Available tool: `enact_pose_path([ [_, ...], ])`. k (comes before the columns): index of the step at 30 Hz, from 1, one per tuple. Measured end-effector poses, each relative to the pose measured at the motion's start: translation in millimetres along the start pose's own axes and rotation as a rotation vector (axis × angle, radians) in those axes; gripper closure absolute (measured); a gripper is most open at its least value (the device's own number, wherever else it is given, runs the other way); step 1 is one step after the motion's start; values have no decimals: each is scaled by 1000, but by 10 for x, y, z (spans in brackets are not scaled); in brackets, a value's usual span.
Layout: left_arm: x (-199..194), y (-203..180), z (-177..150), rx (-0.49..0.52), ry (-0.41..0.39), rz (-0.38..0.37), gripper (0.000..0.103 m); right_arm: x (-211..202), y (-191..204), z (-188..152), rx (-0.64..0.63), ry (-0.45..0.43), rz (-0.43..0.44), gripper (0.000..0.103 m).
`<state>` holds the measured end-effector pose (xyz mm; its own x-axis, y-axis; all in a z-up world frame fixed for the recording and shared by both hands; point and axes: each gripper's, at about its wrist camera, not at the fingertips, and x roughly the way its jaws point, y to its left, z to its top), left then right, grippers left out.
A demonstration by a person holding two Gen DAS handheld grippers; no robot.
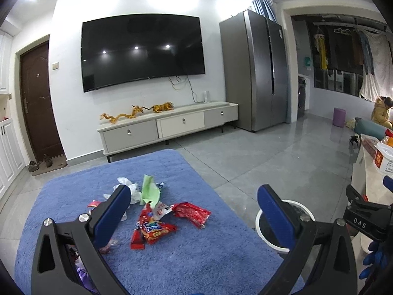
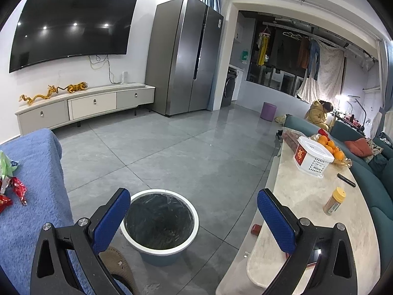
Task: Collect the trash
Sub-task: 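Move both grippers over the pile of wrappers on the blue rug, then grasp the purple bag with the left gripper while the right gripper grasps the red chip bag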
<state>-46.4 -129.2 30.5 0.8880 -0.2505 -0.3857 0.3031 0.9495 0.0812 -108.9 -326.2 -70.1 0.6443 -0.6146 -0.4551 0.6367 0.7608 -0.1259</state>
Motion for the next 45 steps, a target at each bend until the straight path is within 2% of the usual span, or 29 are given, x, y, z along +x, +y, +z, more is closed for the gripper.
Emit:
enact_pose_path([
  [10,329,-151,-45,25,114,-57,0,246,0,-16,16,38,34,0],
  [15,371,-108,-102,29,135,-75,0,310,19,-21,52,54,93,0],
  [20,350,80,-96,4,137,-82,0,236,235,31,16,54,156,0],
  [26,134,582,-181,-17,104,-28,0,21,714,100,-94,56,301,0],
  [33,-47,1432,-535,-69,174,26,0,-146,1311,143,-158,114,556,0],
  [38,-65,1783,-850,-89,236,-1,0,-166,1837,69,-179,229,767,0],
  [44,115,1928,-1060,-134,291,-70,1,-246,2339,30,-274,283,889,2],
  [45,139,1934,-1072,-131,294,-78,3,-245,2398,40,-285,284,899,3],
])
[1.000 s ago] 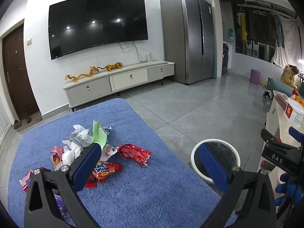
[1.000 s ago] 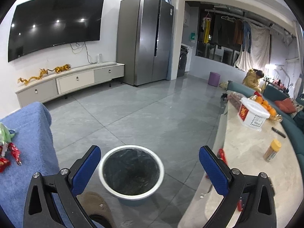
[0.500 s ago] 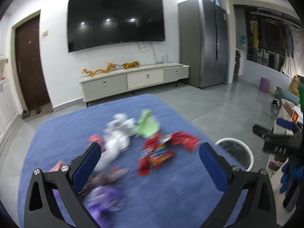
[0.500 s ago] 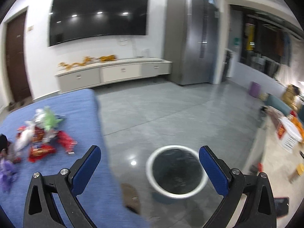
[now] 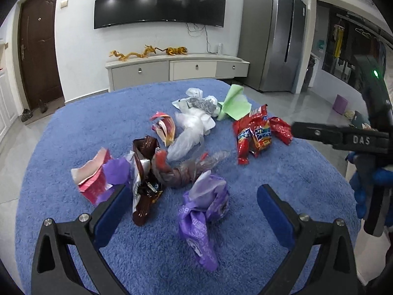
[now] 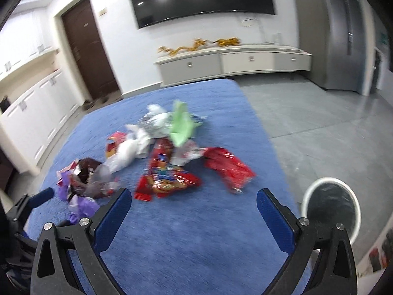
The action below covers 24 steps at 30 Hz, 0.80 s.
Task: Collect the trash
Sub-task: 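Grasp the purple bag with the left gripper while the right gripper grasps the red chip bag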
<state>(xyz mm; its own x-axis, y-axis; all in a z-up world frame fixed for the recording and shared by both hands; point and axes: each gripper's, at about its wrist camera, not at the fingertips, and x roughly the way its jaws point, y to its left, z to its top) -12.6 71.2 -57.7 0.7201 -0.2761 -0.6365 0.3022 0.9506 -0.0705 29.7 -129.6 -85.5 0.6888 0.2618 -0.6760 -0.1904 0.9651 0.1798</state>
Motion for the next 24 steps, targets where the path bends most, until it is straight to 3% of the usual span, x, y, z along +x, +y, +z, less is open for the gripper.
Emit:
enact_pose_path([
  [6,217,14,-13,-6,69,-50,16,387,105,185,-23,39,50,10],
  [9,309,20,-22,-19,117,-77,17,539,124,174,-17,68,54,15],
  [12,336,27,-11,-27,132,-77,19,655,84,150,10,105,87,33],
  [14,380,22,-17,-29,153,-68,34,694,74,109,21,121,98,44],
  [15,434,14,-15,-30,175,-60,46,682,63,98,26,121,106,52],
  [18,432,-4,-35,-27,181,-70,60,556,38,84,25,108,116,70],
  [24,308,-57,-88,-32,160,-74,63,288,124,-9,-21,75,124,92],
])
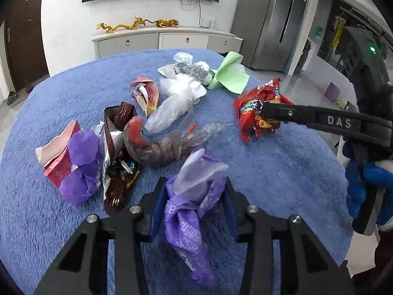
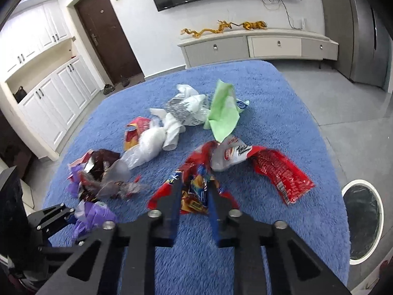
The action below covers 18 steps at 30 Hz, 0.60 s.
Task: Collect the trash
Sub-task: 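Grasp the purple bag with the left gripper while the right gripper grasps the red chip bag, then carry both bags over the trash bin and open both grippers to drop them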
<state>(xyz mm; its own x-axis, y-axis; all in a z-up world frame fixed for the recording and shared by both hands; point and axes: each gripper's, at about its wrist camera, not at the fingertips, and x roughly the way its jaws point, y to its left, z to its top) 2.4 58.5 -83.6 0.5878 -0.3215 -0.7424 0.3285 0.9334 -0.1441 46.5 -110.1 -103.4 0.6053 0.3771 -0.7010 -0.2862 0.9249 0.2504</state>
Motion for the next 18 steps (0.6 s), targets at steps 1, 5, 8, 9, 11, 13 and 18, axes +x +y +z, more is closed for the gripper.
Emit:
enact_pose_path([
  [1,-34,-8,-22,-1,-5,5,63,-34,18,-23,-3,-5,6,93],
  [5,-225,-11,-48,-6,-28,28,64,-163,90,-87,-11,-29,34,95],
  [8,-356,-15,-42,-14,-46,41,64,-310,114,-112,-8,-57,55,95],
  [9,-390,-9,-21,-17,-49,38,64,-376,111,-136,-5,-69,62,95],
  [11,-466,-53,11,-18,-63,29,64,-486,95,-172,-2,-91,61,95],
  [13,-548,-138,65,-4,-80,15,64,-600,49,-198,4,-117,57,95],
  [18,-575,-495,362,57,-115,-36,64,-1025,-265,-262,52,-212,-1,95],
])
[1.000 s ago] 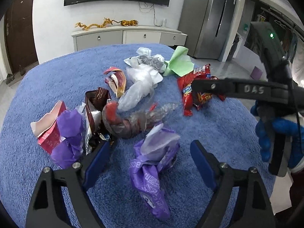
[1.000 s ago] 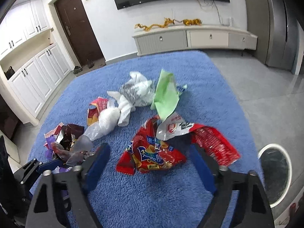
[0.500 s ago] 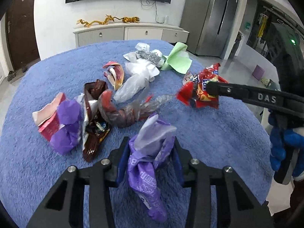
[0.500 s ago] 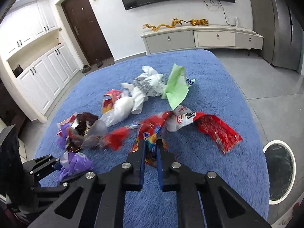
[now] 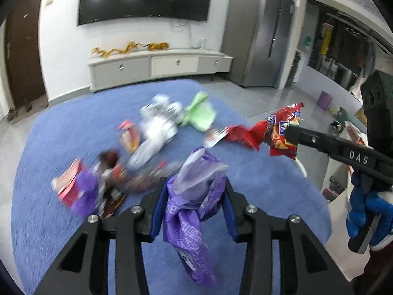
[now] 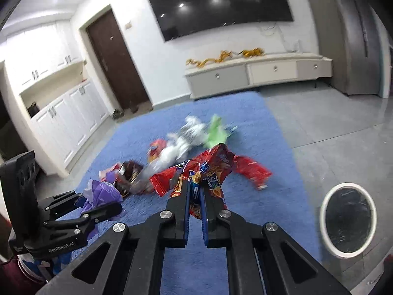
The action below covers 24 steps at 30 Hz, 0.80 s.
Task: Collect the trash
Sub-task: 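Carry both bags over the trash bin and open both grippers to drop them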
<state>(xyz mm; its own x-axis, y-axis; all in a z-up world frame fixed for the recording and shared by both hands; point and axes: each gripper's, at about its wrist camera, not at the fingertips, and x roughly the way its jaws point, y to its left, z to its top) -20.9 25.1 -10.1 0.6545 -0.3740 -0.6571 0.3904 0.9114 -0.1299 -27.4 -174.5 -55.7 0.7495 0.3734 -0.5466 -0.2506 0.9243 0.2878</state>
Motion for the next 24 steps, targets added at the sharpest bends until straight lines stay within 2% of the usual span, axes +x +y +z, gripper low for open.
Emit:
enact_pose_path([
  [4,202,-406,336,51,-3,-63,64,-308,-427,54,57,-66,-89,95],
  [11,906,-1423,939,143,51,-190,64,-678,-1496,28,185,-120,-338,95],
  [18,1928,-2390,1246,203,176,-246,62,-507,-2579,-146,375,-65,-460,95],
  [21,2362,-2634,1279,194,233,-263,61,-339,-2982,-274,444,-18,-500,95],
  [24,2736,-2801,1270,191,282,-269,61,-193,-3207,-377,487,23,-511,95],
])
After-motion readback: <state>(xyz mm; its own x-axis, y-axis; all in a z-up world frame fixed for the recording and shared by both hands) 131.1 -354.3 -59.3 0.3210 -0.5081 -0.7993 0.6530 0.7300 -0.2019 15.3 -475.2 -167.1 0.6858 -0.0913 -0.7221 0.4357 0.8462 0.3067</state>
